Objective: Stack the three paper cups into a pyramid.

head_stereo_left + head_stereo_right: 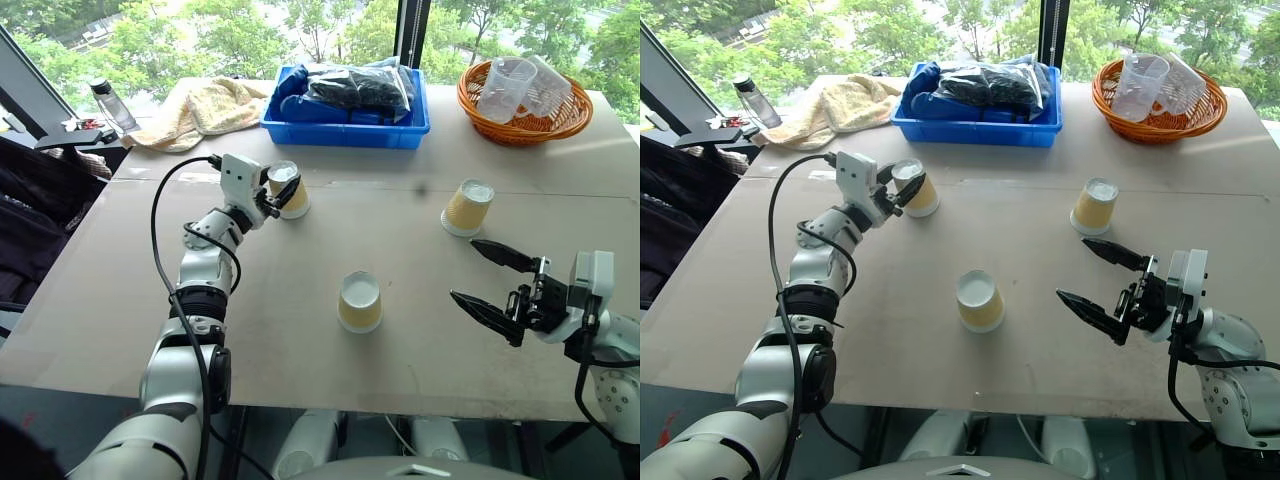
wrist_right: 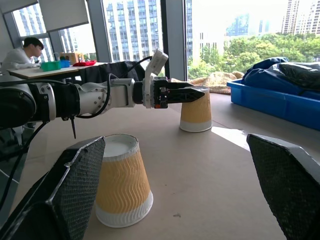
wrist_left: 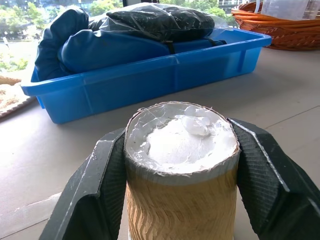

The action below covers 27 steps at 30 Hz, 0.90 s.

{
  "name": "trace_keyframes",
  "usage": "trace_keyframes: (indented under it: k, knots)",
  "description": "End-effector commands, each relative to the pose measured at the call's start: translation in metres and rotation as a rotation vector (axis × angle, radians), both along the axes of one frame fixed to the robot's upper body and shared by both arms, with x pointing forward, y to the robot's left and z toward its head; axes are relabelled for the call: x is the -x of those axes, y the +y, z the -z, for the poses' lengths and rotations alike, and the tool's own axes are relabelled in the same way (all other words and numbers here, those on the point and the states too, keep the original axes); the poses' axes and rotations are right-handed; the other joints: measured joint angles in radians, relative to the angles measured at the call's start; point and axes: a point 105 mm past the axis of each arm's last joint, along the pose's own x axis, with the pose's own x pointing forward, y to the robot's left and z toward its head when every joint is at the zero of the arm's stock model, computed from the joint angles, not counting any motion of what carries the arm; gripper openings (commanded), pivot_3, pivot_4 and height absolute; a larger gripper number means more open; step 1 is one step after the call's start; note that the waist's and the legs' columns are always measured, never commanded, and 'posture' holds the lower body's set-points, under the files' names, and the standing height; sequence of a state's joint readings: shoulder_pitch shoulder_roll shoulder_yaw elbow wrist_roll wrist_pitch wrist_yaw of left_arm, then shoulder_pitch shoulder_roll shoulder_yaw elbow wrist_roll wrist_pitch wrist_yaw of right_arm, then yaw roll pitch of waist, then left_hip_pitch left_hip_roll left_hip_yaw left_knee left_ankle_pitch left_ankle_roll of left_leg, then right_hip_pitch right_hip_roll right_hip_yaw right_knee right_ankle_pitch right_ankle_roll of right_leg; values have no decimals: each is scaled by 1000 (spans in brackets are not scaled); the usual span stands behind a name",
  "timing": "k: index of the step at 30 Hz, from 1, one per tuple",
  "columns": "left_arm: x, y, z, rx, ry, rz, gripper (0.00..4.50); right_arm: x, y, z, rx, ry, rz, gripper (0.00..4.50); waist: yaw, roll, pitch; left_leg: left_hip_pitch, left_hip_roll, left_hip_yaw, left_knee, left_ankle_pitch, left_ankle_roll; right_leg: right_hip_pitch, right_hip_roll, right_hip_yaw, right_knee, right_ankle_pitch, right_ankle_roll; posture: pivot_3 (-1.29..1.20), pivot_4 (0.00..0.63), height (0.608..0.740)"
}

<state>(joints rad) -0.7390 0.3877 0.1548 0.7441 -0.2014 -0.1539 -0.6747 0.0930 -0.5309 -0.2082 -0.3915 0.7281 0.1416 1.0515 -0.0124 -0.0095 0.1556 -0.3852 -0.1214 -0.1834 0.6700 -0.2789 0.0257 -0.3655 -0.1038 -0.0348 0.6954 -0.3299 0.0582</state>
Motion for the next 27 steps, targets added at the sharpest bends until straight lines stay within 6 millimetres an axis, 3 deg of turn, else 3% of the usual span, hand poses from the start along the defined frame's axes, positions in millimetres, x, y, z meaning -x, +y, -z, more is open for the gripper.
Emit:
trace_keyframes:
  k: [1, 6, 14, 18, 23, 27]
  knots:
    - [7, 5, -19, -1, -83, 20, 2423, 2, 0, -8, -6, -49, -4, 4500, 0, 0, 0, 0, 0, 0, 0, 0, 0, 0, 0, 0, 0, 0, 0, 0, 150, 740]
    - [34, -7, -27, 9, -116, 216, 2423, 2, -2, -7, -5, -45, -2, 4500, -3, 0, 0, -1, 0, 1, 0, 0, 0, -2, 0, 2, 0, 0, 0, 0, 150, 740]
    - [114, -20, -14, -95, 18, 635, 2423, 3, -5, -3, -5, -39, -5, 4500, -3, 1, 0, 0, 0, 1, -2, 0, 0, -4, 0, 5, 0, 0, 0, 0, 150, 740]
    - [142, -28, -8, -119, 85, 768, 2423, 3, -5, -2, -7, -36, -10, 4500, 3, 1, 0, 0, 0, 1, -2, 0, 0, -3, 0, 5, 0, 0, 0, 0, 150, 740]
    - [164, -40, 3, -137, 135, 859, 2423, 3, -5, -2, -9, -36, -14, 4500, 1, 2, 0, 1, 0, 1, -2, 0, 0, -3, 0, 5, 0, 0, 0, 0, 150, 740]
    - [170, -45, 12, -128, 140, 868, 2423, 5, -6, -4, -11, -30, -22, 4500, 0, 2, 0, 1, 0, 1, -2, 0, 0, -3, 0, 5, 0, 0, -1, 0, 150, 740]
